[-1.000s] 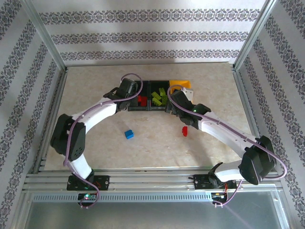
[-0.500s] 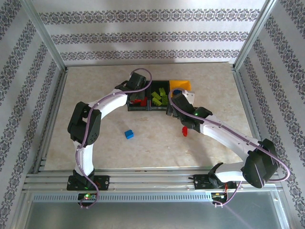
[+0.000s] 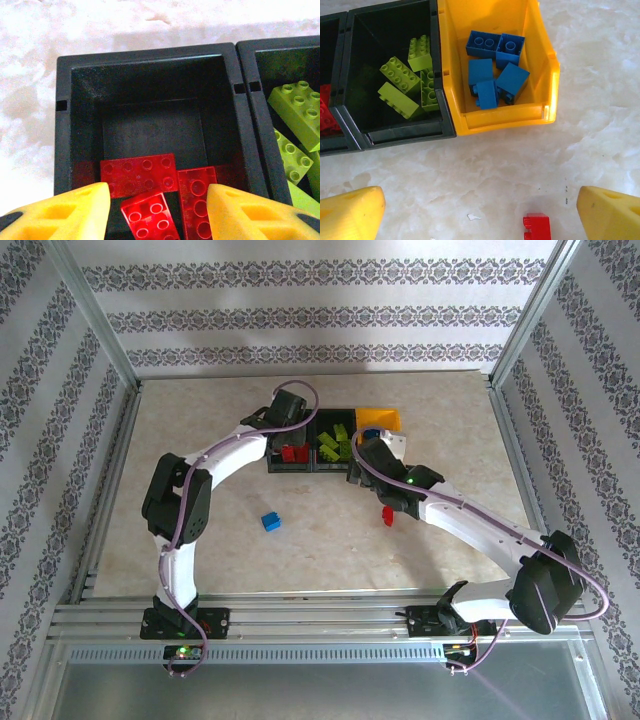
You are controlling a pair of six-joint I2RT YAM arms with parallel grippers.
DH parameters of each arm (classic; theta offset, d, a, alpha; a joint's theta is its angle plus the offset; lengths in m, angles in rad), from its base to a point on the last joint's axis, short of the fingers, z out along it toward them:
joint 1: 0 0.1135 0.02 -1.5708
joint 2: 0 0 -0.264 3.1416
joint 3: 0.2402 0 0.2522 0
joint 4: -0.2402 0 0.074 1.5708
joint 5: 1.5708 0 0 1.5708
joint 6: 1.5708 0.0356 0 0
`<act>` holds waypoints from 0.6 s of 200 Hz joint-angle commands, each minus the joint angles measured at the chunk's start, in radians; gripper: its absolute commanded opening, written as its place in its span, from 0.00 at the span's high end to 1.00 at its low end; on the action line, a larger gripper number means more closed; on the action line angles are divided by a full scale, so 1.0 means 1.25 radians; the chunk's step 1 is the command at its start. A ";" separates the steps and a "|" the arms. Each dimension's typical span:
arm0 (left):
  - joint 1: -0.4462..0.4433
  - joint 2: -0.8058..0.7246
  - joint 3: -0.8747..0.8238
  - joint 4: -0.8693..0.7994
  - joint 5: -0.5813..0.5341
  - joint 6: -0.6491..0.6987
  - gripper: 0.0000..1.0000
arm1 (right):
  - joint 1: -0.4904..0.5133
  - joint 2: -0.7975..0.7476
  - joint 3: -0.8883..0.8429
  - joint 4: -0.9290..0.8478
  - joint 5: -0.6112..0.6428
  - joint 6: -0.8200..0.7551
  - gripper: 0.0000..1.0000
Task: Sort the legos into containers by color
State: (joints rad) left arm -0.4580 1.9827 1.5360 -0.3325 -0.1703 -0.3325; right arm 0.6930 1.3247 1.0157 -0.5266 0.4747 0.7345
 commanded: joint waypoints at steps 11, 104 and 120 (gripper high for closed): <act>0.015 -0.102 -0.011 -0.002 -0.025 -0.001 0.42 | 0.025 0.014 0.014 -0.004 0.019 -0.003 0.02; 0.117 -0.389 -0.314 0.075 -0.019 -0.127 0.00 | 0.139 0.162 0.114 -0.004 -0.051 -0.014 0.02; 0.133 -0.431 -0.368 0.074 -0.047 -0.138 0.00 | 0.167 0.207 0.151 -0.007 -0.080 -0.026 0.03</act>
State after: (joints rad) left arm -0.3176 1.5150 1.1534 -0.2672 -0.1837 -0.4488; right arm 0.8539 1.5166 1.1343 -0.5278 0.4297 0.7277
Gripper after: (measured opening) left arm 0.994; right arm 0.976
